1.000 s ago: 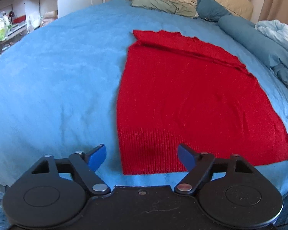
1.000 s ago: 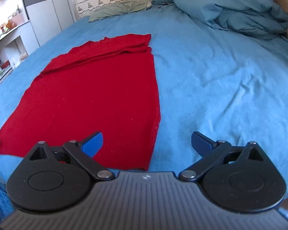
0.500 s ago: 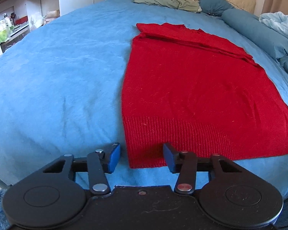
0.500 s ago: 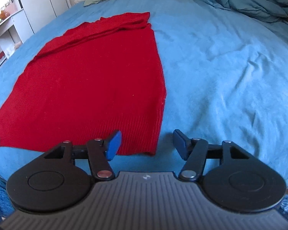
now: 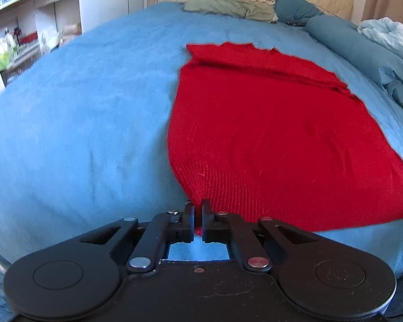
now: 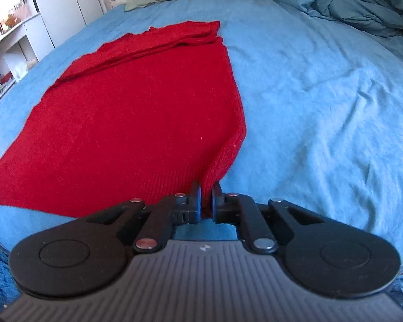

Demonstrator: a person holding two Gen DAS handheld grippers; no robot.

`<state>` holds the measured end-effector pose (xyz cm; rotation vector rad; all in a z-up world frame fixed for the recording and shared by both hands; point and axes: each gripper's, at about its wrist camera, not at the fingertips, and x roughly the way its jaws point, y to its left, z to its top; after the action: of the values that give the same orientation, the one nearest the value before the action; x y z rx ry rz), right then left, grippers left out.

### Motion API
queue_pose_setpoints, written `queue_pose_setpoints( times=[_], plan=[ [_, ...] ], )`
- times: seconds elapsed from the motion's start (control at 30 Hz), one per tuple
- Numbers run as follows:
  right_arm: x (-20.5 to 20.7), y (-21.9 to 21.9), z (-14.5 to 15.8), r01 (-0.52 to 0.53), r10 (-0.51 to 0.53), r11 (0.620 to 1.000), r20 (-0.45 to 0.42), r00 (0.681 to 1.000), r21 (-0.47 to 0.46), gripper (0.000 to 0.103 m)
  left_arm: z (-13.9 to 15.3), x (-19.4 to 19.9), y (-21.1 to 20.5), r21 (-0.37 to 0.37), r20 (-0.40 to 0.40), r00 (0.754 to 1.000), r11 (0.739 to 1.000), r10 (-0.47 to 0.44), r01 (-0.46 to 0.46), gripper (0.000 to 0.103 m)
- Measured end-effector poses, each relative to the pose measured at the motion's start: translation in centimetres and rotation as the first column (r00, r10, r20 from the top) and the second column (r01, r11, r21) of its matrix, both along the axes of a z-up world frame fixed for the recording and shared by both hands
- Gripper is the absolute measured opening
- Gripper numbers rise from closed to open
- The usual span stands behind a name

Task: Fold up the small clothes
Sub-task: 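Grasp the ribbed hem with both grippers and lift it toward the collar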

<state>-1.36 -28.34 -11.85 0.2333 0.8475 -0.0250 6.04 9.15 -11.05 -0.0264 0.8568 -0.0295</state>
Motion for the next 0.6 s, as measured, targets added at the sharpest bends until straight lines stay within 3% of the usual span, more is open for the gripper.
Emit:
queue_pose_setpoints(
  times=[0.33,0.5,0.6],
  plan=[
    [0.9,-1.4,5.7,0.006,-0.020,0.993,0.116,0.993,0.120,0.022,8.1,2.3,-0.6,-0.053,0.103,0.995,0.999,0.001,0.004,0.004],
    [5.3,-2.9,10.6,-0.009,-0.028,0.982,0.193,0.981,0.191,0.022,11.7,7.7,0.1,-0.118,0.137,0.990,0.993,0.026,-0.009,0.004],
    [10.6,-4.0,13.6,-0.017,-0.037,0.973,0.228,0.973,0.230,0.021,13.9,13.0,-0.1,-0.130,0.172,0.984,0.991,0.045,-0.022,0.004]
  ],
)
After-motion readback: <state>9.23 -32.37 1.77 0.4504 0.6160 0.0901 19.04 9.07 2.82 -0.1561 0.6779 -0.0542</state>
